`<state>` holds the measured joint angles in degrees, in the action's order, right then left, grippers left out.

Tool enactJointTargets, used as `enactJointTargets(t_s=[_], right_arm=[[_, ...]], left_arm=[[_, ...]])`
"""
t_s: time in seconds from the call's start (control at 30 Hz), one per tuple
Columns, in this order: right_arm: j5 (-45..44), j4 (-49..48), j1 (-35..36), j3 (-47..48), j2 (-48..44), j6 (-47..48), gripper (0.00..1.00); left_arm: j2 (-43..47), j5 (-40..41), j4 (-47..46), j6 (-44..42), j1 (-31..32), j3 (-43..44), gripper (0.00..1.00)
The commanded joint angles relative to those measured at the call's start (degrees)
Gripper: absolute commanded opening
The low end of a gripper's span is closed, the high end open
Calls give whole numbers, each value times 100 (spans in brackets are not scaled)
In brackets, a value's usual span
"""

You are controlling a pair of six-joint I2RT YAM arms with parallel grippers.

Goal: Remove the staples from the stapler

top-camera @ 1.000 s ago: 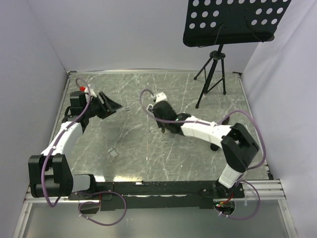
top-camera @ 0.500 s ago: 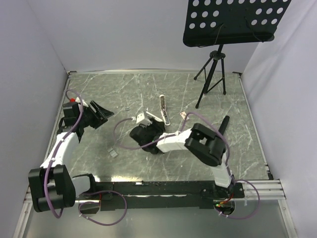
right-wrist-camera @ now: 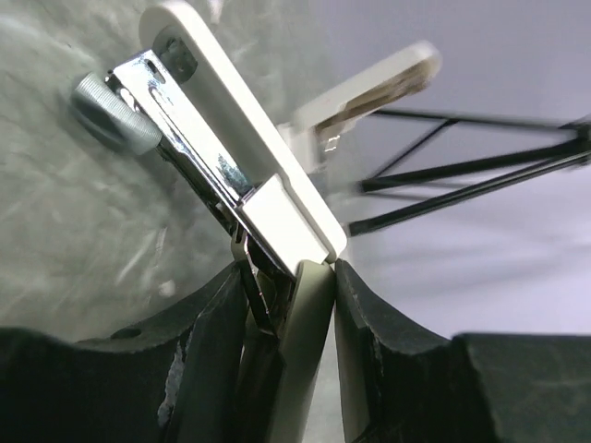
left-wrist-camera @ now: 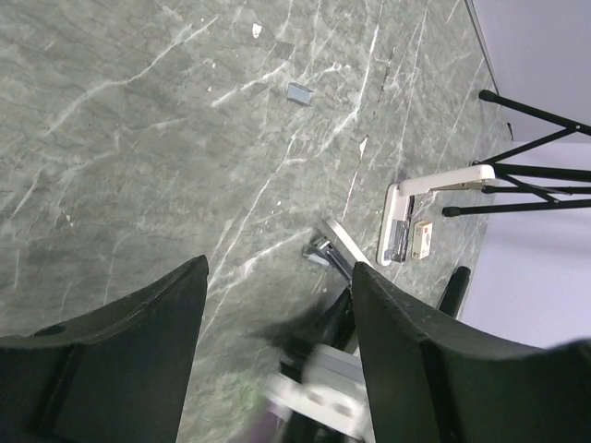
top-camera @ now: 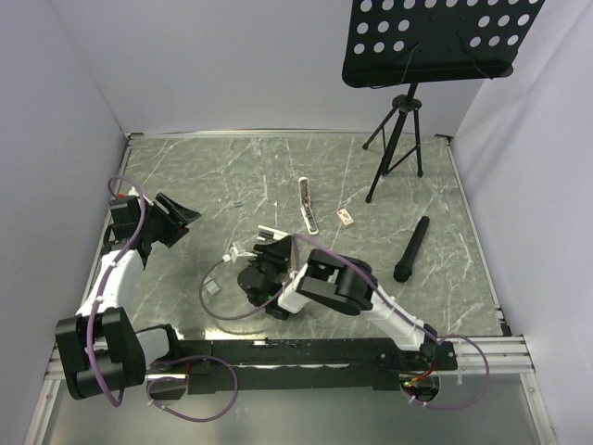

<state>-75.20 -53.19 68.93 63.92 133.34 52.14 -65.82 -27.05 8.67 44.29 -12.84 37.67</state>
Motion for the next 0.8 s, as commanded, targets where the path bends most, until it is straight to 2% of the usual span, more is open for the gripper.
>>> enactJointTargets(t_s=[0.0,0.23,0.67,0.77], right_arm=[[-119,-4103,7,218,572,3277,11],[93,-4085,-2,235,-395,3513,11],[-12,-4085,-46,-187,-1152,3268,12],[-4,-4094,-63,-126,-1292,3469,12]], left_arm=[[192,94,-5,71,-52,3,68],[263,174,65,44,-69,4,68],[202,42,-31,62,-96,-23,68],[157,-20,-49,71,-87,-40,68]])
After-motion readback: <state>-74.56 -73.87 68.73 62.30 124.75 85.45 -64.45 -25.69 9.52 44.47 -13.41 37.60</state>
